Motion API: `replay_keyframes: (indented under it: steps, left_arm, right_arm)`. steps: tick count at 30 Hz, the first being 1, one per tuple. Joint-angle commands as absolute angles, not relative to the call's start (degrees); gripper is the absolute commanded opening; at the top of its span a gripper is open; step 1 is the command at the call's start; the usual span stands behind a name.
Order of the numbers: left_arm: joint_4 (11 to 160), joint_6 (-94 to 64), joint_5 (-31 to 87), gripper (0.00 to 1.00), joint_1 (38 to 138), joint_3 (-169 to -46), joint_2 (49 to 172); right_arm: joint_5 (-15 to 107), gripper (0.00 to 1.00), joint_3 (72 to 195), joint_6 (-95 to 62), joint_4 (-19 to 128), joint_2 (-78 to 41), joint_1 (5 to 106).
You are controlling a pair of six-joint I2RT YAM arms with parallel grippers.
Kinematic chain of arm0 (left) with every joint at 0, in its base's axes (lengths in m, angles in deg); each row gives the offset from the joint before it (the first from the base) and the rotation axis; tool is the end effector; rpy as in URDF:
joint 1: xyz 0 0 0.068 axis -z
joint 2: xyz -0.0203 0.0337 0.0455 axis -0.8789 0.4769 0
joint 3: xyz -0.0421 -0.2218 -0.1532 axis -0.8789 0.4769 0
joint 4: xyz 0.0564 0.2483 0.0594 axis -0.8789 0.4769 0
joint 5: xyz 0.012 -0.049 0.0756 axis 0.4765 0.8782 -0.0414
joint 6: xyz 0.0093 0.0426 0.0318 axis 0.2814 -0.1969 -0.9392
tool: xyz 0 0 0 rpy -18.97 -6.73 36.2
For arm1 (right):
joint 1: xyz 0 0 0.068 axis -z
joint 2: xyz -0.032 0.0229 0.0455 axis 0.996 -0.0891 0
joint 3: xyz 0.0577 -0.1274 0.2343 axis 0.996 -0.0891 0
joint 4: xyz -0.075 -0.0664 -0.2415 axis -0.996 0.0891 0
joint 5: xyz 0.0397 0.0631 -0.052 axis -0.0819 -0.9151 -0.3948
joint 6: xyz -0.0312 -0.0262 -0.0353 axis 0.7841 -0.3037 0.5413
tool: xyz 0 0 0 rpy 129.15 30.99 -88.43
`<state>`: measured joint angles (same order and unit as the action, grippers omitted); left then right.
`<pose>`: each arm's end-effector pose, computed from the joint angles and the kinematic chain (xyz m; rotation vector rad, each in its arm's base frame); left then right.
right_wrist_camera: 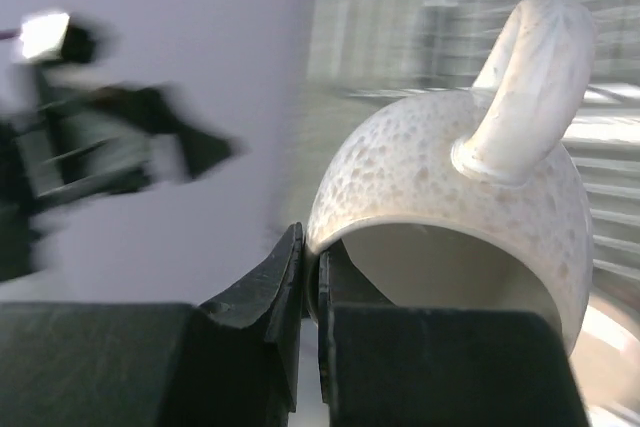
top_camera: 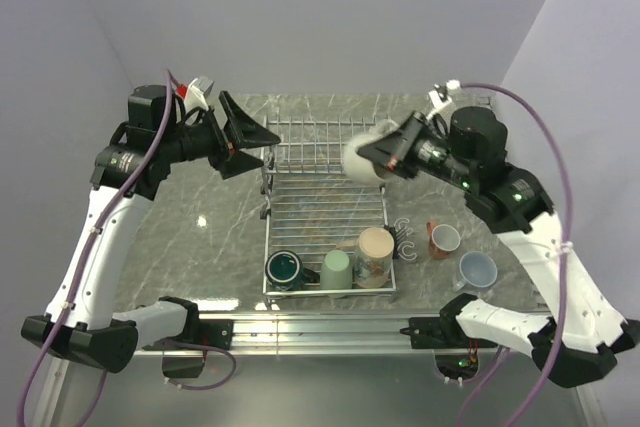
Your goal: Load the cups into the dish rack
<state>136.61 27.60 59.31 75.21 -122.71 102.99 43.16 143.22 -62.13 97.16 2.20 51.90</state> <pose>0.2067 -0.0736 0.4464 -0.3391 2.2564 -1.3948 0.1555 0.1088 0.4659 0.2101 2.0608 1.1519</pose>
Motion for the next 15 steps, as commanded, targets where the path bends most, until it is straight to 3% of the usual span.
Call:
replay_keyframes:
  steps: [1, 3, 6, 15]
  left_arm:
    - [111.72, 37.82, 73.54, 0.96, 75.4, -118.85, 100.07]
    - [112.53, 34.87, 73.22, 0.95, 75.4, -120.67, 101.02]
    - [118.87, 26.7, 67.43, 0.93, 75.4, -126.56, 102.52]
    - [109.76, 25.34, 59.25, 0.91, 75.4, -119.29, 94.89]
  right_arm:
    - [22.81, 0.0, 139.66, -71.86, 57.44, 0.15, 51.84]
    - [16.22, 0.0, 137.8, -80.21, 42.72, -2.48, 51.75]
    - [9.27, 0.0, 137.97, -86.81, 32.73, -6.26, 51.49]
    - [-2.25, 0.0, 139.98, -96.93, 15.75, -12.42, 44.82]
